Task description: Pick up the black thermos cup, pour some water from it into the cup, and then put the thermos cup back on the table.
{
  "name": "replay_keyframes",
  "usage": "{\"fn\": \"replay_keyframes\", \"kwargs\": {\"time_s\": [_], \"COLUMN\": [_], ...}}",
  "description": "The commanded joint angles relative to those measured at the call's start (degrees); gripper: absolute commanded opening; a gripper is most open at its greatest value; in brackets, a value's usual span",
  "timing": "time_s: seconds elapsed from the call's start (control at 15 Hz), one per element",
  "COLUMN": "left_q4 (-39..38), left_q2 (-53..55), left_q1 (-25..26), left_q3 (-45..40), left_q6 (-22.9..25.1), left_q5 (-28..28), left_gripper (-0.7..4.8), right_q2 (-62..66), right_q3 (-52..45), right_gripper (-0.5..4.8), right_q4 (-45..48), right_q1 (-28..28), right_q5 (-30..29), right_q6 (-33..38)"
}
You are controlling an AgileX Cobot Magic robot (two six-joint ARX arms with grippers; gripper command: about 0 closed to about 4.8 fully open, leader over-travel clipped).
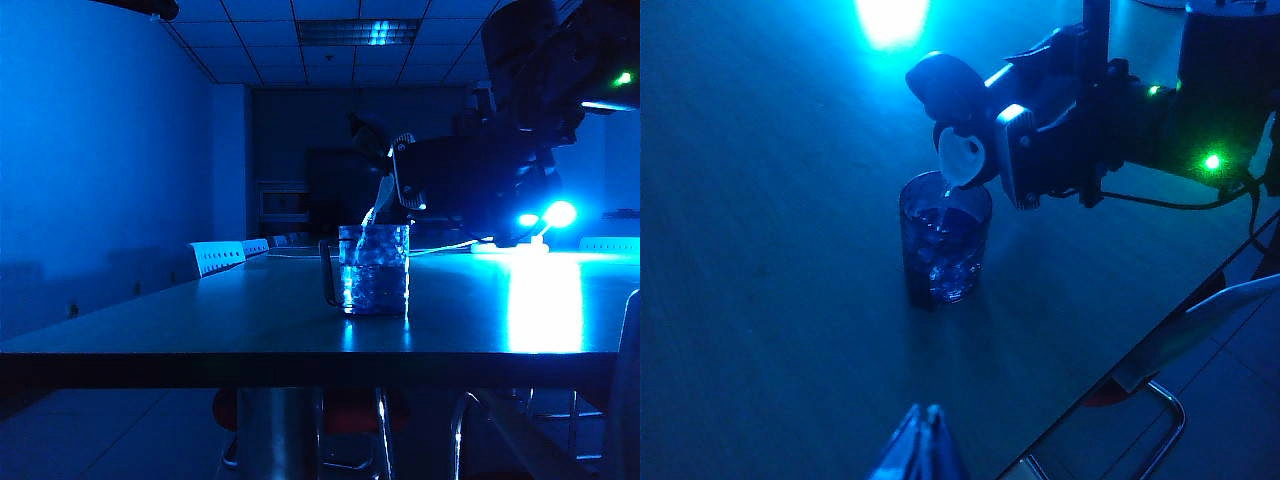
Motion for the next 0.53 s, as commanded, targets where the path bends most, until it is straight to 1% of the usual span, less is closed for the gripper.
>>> {"fn": "replay_keyframes", "kwargs": {"time_s": [0.07, 0.13, 0.4, 0.53], "left_q4": [0.5, 0.5, 0.7, 1.1], "left_q2": [-0.1, -0.1, -0.1, -0.1], "left_q1": [0.0, 0.0, 0.0, 0.0], "left_q3": [0.4, 0.4, 0.4, 0.4], "left_q6": [0.0, 0.0, 0.0, 0.0], "left_q5": [0.4, 0.4, 0.4, 0.4], "left_gripper": [-0.06, -0.06, -0.06, -0.06], "right_q2": [-0.9, -0.9, -0.9, -0.9], "right_q3": [0.9, 0.9, 0.8, 0.8], "right_gripper": [1.03, 1.03, 1.03, 1.03], "right_q4": [3.7, 3.7, 3.6, 3.6], "right_q1": [0.0, 0.0, 0.1, 0.1], "right_q5": [0.3, 0.3, 1.2, 1.2], "right_q6": [3.0, 5.6, 20.4, 23.9]}}
